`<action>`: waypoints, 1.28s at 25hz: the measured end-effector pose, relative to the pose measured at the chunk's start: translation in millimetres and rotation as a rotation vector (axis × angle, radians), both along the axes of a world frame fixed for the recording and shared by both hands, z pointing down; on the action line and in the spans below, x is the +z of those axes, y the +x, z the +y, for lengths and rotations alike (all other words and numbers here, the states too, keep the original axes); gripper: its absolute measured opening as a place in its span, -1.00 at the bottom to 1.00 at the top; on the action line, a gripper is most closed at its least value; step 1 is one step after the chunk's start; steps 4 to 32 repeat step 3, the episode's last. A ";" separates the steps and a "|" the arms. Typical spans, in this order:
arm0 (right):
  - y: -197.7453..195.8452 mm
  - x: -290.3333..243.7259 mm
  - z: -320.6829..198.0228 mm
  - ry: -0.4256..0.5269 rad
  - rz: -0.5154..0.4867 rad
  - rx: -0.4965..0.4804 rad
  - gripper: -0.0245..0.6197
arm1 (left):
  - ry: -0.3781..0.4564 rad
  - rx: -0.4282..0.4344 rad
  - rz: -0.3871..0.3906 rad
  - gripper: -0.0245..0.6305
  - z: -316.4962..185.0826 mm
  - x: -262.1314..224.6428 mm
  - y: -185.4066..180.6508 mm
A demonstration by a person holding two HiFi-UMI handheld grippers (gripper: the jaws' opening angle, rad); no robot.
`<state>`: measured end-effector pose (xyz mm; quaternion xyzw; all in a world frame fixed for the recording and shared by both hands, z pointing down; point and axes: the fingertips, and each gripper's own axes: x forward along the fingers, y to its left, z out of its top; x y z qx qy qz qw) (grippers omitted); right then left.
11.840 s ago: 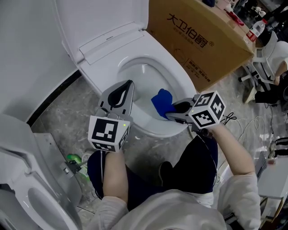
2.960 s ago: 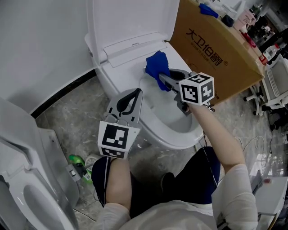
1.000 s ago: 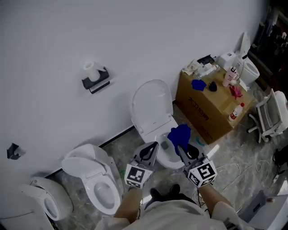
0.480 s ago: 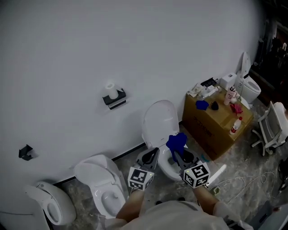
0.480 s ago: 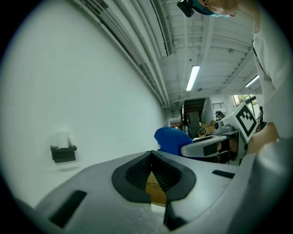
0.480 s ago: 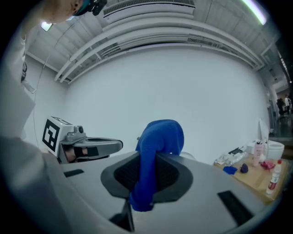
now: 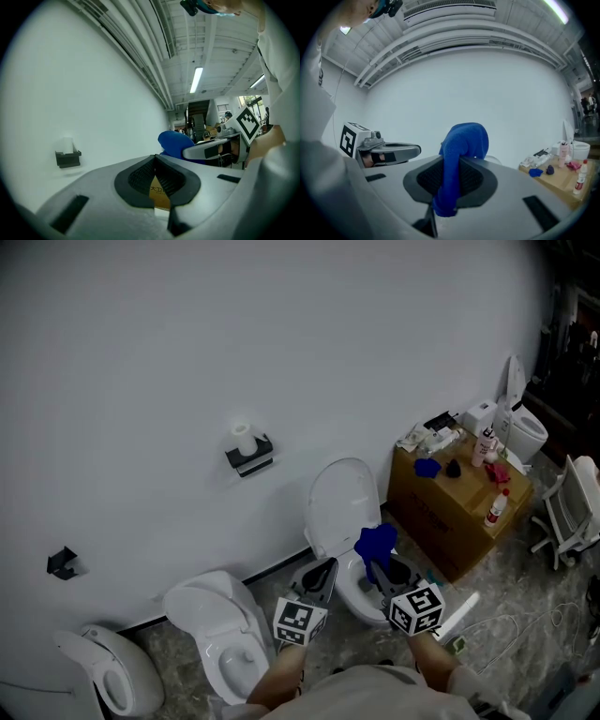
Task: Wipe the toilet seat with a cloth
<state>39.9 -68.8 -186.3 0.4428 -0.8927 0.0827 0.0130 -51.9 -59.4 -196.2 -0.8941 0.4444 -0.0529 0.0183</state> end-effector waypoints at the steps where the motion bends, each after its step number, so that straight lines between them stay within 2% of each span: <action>1: -0.7 -0.5 0.4 0.000 -0.002 0.002 -0.76 | 0.002 0.002 -0.002 -0.90 0.5 -0.9 -0.2; 32: -2.5 -1.1 1.2 0.002 -0.002 0.005 -0.76 | 0.007 0.007 -0.005 -0.90 1.1 -2.4 -0.6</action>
